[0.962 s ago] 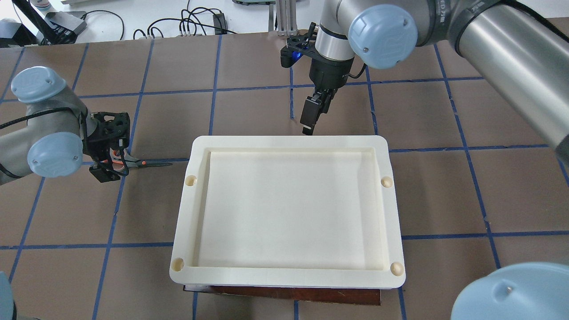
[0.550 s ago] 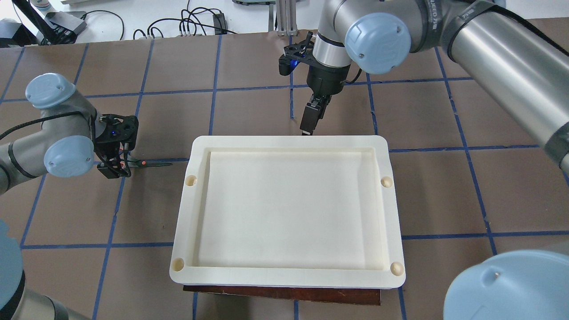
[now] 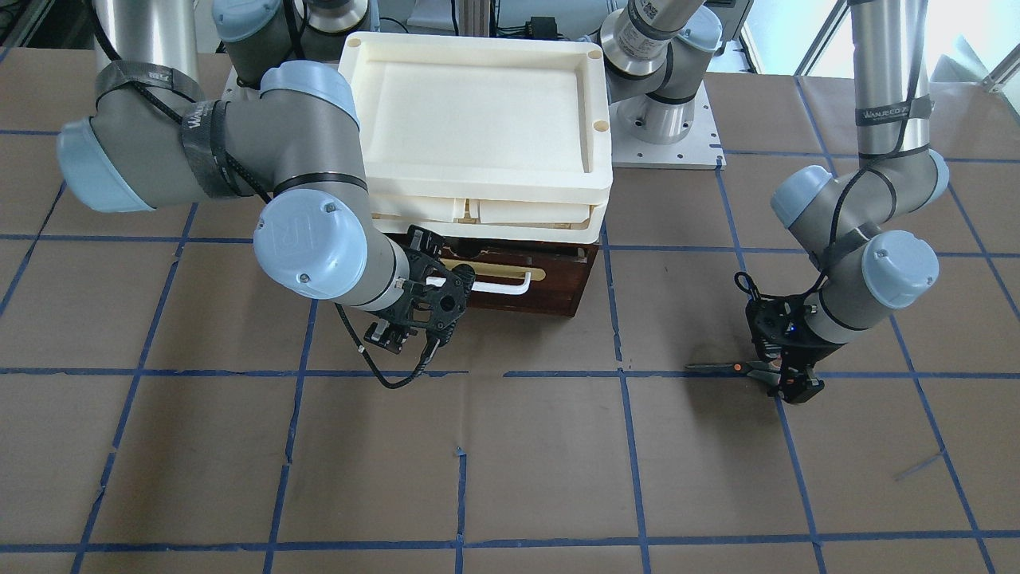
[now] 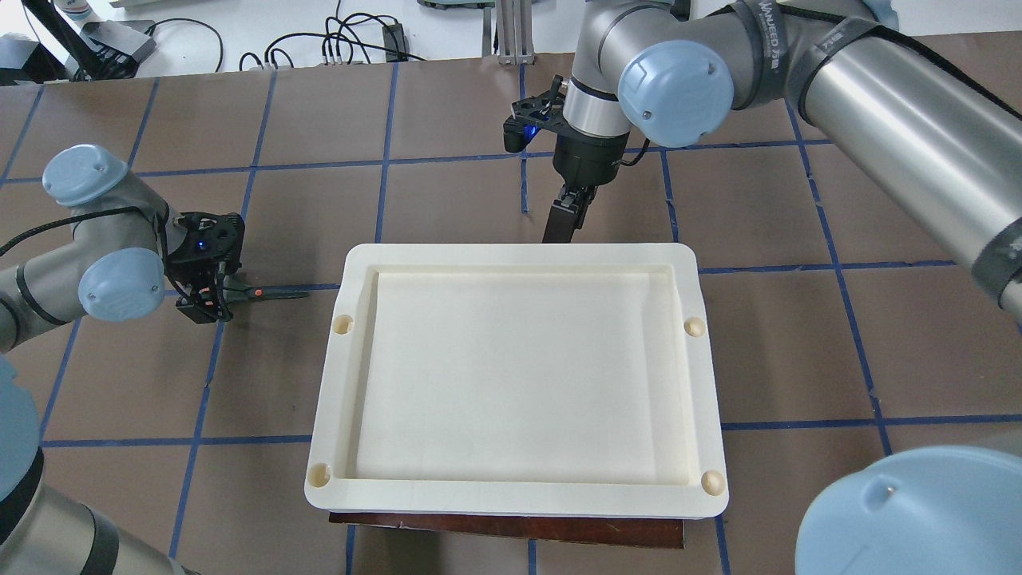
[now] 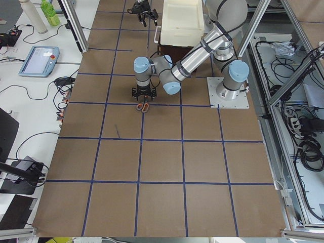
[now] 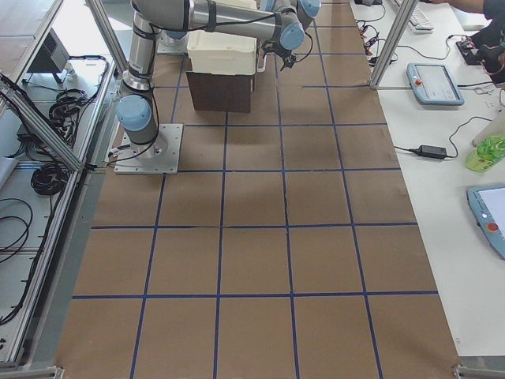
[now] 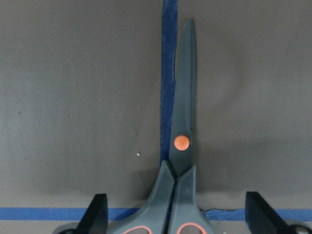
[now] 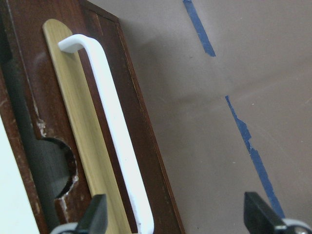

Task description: Place scissors in drawer with both arms

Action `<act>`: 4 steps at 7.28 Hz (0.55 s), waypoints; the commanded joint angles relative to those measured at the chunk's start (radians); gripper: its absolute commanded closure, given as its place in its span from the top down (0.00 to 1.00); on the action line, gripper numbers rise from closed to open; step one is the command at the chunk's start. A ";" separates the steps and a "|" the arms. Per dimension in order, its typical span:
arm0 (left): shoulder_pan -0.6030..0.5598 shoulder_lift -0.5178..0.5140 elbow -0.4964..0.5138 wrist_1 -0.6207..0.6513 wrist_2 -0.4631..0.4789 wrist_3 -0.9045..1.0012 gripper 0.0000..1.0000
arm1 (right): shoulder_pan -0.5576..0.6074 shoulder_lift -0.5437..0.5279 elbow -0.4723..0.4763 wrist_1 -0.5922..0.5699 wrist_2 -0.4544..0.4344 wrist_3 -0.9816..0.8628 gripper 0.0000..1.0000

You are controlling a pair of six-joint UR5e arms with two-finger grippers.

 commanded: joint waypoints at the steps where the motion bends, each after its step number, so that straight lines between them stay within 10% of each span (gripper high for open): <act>1: 0.003 0.000 0.000 -0.007 -0.009 -0.004 0.88 | 0.000 -0.001 0.031 -0.012 -0.002 -0.016 1.00; 4: 0.003 0.006 -0.001 -0.004 -0.049 0.001 0.67 | 0.003 -0.003 0.043 -0.012 -0.007 -0.018 1.00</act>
